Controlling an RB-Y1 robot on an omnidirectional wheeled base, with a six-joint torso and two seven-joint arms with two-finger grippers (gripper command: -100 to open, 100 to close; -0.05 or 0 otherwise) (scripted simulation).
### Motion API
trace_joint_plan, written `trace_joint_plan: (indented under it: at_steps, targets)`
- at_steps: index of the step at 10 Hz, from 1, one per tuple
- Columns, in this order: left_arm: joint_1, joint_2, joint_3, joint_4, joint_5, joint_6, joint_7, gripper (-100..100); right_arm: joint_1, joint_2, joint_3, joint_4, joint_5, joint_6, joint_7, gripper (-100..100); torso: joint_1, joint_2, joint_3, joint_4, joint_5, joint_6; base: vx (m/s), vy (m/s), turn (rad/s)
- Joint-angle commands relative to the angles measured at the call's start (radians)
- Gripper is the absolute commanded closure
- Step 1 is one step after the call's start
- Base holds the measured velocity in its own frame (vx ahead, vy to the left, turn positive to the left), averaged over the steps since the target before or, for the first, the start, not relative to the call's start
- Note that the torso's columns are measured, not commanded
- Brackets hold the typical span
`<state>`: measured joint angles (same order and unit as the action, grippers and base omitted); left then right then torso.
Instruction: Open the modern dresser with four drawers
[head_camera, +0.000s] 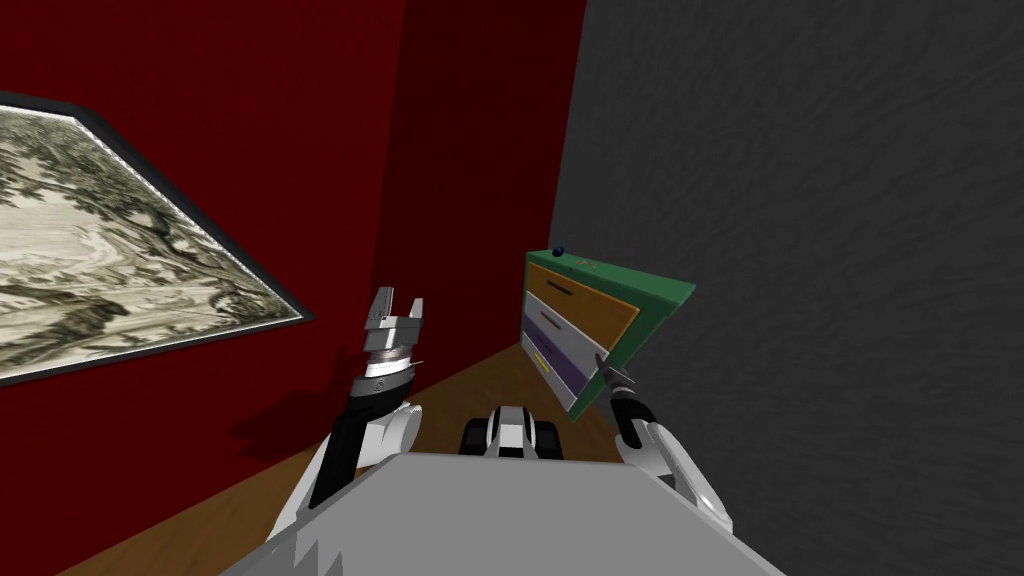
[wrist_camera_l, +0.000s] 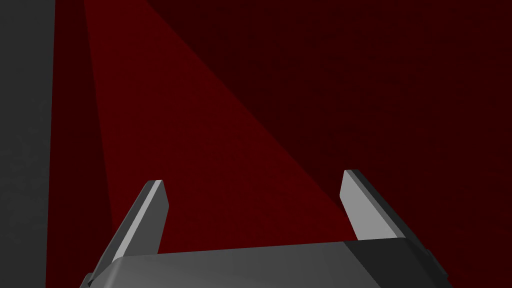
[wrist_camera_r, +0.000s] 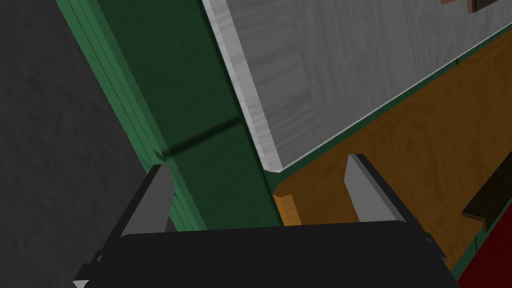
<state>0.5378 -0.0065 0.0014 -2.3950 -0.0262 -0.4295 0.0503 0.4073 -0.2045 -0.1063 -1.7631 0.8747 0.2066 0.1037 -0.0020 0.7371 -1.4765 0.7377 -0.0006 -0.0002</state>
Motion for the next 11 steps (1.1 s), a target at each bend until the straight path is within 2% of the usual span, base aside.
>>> trace_joint_plan:
  at_steps: [1,2,3,4,5,6,7,8,9,10,11]
  targets:
    - [0.0,0.0,0.0,0.0,0.0,0.0,0.0,0,-0.014,0.003,-0.005,0.043,0.086,0.054,0.022,-100,0.002,0.0,0.0,0.0,0.0,0.0,0.045,0.095,-0.002]
    - [0.0,0.0,0.0,0.0,0.0,0.0,0.0,0,-0.023,0.006,-0.009,0.075,0.116,0.091,0.042,-100,0.002,0.0,0.0,0.0,0.0,-0.001,0.066,0.109,0.037]
    - [0.0,0.0,0.0,0.0,0.0,0.0,0.0,0,-0.023,0.006,-0.009,0.075,0.143,0.098,0.042,-100,0.004,-0.001,0.0,0.0,0.001,-0.001,0.054,0.091,0.027]
    - [0.0,0.0,0.0,0.0,0.0,0.0,0.0,0,-0.031,0.009,-0.012,0.106,0.181,0.138,0.063,-100,0.002,0.0,0.0,0.0,0.001,0.0,0.062,0.095,0.041]
    - [0.0,0.0,0.0,0.0,0.0,0.0,0.0,0,-0.031,0.009,-0.012,0.106,0.198,0.14,0.063,-100,0.002,0.0,0.0,0.0,0.0,0.0,0.062,0.074,0.014]
    - [0.0,0.0,0.0,0.0,0.0,0.0,0.0,0,-0.041,0.013,-0.015,0.136,0.225,0.181,0.083,-100,0.001,0.001,0.001,0.0,0.0,0.0,0.081,0.069,0.038]
    - [0.0,0.0,0.0,0.0,0.0,0.0,0.0,0,-0.041,0.013,-0.015,0.136,0.251,0.181,0.083,-100,0.001,0.0,0.0,0.0,0.0,0.0,0.063,0.075,0.018]
    - [0.0,0.0,0.0,0.0,0.0,0.0,0.0,0,-0.051,0.018,-0.018,0.165,0.286,0.221,0.105,-100,0.002,0.001,0.001,0.0,0.001,0.0,0.078,0.112,0.038]
    - [0.0,0.0,0.0,0.0,0.0,0.0,0.0,0,-0.051,0.018,-0.018,0.165,0.302,0.221,0.105,-100,0.004,0.0,0.0,0.0,0.001,0.0,0.066,0.087,0.022]
    - [0.0,0.0,0.0,0.0,0.0,0.0,0.0,0,-0.061,0.023,-0.021,0.193,0.335,0.259,0.126,-100,0.002,0.001,0.001,0.0,0.001,0.0,0.08,0.081,0.051]
    - [0.0,0.0,0.0,0.0,0.0,0.0,0.0,0,-0.061,0.023,-0.021,0.193,0.351,0.259,0.126,-100,0.001,0.001,0.0,0.0,0.0,0.0,0.067,0.061,0.025]
